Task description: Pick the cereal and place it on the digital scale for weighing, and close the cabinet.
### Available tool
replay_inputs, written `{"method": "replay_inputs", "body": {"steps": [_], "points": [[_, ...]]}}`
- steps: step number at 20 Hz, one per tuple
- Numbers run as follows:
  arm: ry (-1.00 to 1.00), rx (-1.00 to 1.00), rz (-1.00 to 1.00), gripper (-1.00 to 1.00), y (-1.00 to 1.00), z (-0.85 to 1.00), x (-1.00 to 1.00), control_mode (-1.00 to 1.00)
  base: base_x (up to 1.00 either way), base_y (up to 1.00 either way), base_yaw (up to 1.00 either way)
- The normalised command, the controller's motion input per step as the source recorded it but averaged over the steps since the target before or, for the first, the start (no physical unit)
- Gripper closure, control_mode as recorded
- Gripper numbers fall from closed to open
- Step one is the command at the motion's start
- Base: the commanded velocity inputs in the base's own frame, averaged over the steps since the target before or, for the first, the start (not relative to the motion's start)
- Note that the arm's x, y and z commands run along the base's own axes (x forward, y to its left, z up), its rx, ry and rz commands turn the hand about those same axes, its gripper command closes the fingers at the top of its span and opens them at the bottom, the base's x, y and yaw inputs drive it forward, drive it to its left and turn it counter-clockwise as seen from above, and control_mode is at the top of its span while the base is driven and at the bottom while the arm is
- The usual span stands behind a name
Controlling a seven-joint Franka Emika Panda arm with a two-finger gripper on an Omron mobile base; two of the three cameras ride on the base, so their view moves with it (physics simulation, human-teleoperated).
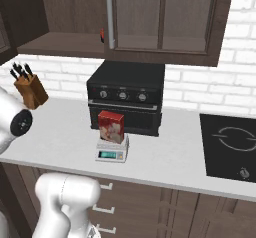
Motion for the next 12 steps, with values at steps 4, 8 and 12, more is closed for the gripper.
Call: {"method": "replay_inputs", "body": {"steps": [4,8,12], "points": [[-0.17,0.34,-0.14,-1.0,0.81,-0.51,-0.91,-1.0,0.0,0.0,0.0],[-0.01,0.24,-0.09,-1.0,1.0,-0.41,-1.0,-1.0,0.0,0.0,0.0],[0.0,0.28,-0.1,-1.0,0.95,-0.34,-1.0,-1.0,0.0,0.0,0.0]]}}
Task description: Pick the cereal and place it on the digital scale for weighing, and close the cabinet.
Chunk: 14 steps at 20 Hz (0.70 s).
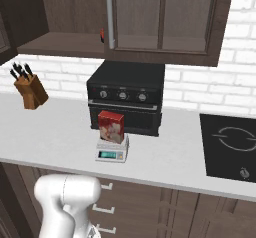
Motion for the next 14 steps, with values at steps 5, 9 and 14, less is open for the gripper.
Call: {"method": "replay_inputs", "body": {"steps": [5,9,14], "points": [[0.0,0.27,-0.08,-1.0,0.96,-0.37,-1.0,-1.0,0.0,0.0,0.0],[0.0,0.27,-0.18,-1.0,0.96,-0.46,-0.5,-1.0,0.0,0.0,0.0],[0.0,0.25,-0.22,-1.0,0.37,-0.25,0.21,-1.0,0.0,0.0,0.0]]}}
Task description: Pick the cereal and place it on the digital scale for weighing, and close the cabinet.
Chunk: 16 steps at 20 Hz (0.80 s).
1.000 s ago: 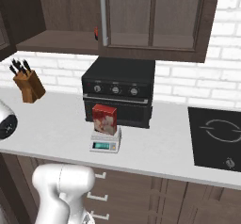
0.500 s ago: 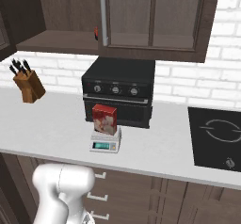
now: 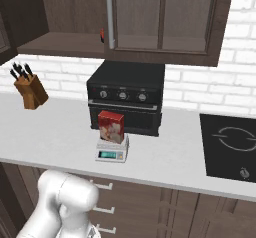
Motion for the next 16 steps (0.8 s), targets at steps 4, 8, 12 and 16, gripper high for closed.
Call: {"method": "replay_inputs", "body": {"steps": [4,8,12,16], "points": [[0.02,0.14,-0.08,-1.0,0.06,0.0,0.66,-1.0,0.0,0.0,0.0],[0.01,0.06,-0.12,-1.0,0.76,-0.03,0.28,-1.0,0.0,0.0,0.0],[0.02,0.06,-0.12,-1.0,1.0,-0.3,0.03,-1.0,0.0,0.0,0.0],[0.0,0.06,-0.15,-1.0,0.98,-0.43,0.15,-1.0,0.0,0.0,0.0]]}}
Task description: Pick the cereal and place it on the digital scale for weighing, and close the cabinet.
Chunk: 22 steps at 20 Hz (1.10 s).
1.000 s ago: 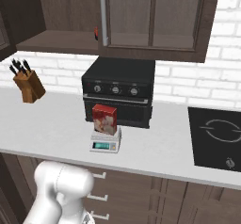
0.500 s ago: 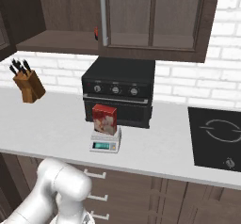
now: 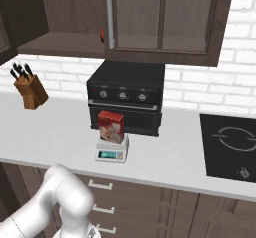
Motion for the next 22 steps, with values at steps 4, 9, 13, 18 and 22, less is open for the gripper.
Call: {"method": "replay_inputs", "body": {"steps": [4,9,13,18,22], "points": [[0.0,0.1,-0.2,-1.0,1.0,-0.65,0.06,-1.0,0.0,0.0,0.0],[0.0,0.22,-0.22,-1.0,0.52,-0.49,0.08,-1.0,0.0,0.0,0.0],[0.0,0.32,-0.2,-1.0,-0.07,0.03,0.02,-1.0,0.0,0.0,0.0],[0.0,0.39,-0.15,-1.0,-0.34,0.39,-0.01,-1.0,0.0,0.0,0.0],[0.0,0.46,-0.14,-1.0,-0.54,0.51,-0.17,-1.0,0.0,0.0,0.0]]}}
